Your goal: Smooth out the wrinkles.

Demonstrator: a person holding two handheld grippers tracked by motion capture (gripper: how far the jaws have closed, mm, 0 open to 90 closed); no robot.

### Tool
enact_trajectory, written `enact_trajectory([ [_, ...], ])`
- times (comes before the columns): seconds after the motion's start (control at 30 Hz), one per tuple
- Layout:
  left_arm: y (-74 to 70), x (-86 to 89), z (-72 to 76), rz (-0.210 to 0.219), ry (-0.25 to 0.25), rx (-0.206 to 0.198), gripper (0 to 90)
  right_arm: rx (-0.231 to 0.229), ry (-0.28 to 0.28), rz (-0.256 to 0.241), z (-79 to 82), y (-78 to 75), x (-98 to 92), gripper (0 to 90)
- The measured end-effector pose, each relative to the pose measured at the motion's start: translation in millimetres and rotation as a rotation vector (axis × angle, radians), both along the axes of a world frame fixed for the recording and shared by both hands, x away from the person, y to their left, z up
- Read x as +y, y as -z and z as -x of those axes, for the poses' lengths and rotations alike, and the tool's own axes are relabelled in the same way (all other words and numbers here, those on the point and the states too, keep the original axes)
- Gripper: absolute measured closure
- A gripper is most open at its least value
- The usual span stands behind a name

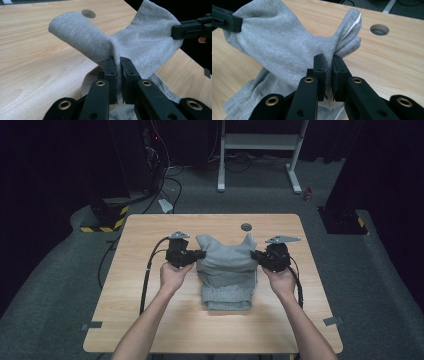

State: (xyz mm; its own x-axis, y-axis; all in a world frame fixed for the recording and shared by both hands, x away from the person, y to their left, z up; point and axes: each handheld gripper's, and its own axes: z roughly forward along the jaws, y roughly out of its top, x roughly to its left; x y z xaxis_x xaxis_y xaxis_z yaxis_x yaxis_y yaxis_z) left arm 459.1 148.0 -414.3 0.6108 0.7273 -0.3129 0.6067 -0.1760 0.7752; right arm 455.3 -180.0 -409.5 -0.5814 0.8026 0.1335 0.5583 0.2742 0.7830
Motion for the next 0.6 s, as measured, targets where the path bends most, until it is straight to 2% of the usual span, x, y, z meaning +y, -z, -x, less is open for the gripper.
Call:
enact_trajectory([
  [0.23,2.2,4.0,6.0,0.004,0.001,0.01,84.8,0.004,-0.007,-0.005,6.7,0.7,-0.3,83.6],
  [0.37,3.9,6.8,10.7,0.014,0.003,0.003,84.8,0.004,-0.02,-0.003,11.3,2.5,1.8,83.6],
  [0.5,5.8,4.8,17.2,0.016,0.03,-0.013,84.8,0.01,-0.017,0.015,18.3,7.8,0.6,83.6],
  [0.6,7.6,3.0,23.4,-0.002,0.042,-0.016,84.8,0.014,-0.013,0.01,23.0,13.6,-1.7,83.4],
])
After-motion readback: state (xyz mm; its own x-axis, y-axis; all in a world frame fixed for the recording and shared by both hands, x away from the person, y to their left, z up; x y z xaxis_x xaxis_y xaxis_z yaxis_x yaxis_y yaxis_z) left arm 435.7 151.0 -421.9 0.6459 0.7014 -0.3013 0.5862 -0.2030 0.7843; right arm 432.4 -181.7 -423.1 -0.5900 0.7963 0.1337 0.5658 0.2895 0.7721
